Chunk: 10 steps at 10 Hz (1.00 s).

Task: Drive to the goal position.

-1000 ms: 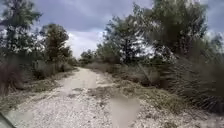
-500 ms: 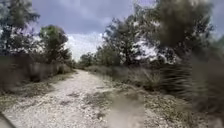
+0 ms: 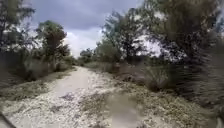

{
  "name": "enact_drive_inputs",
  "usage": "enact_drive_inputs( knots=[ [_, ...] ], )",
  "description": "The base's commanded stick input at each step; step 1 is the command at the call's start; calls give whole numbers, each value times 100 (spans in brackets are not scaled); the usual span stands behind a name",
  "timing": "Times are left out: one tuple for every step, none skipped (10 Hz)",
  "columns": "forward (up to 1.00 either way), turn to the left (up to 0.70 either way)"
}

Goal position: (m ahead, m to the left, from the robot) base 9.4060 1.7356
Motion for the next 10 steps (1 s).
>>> enact_drive_inputs(
  knots=[
    [50, 1],
    [50, 1],
    [50, 1],
    [50, 1],
    [50, 1],
    [50, 13],
    [50, 43],
    [50, 50],
    [50, 51],
    [50, 51]
  ],
)
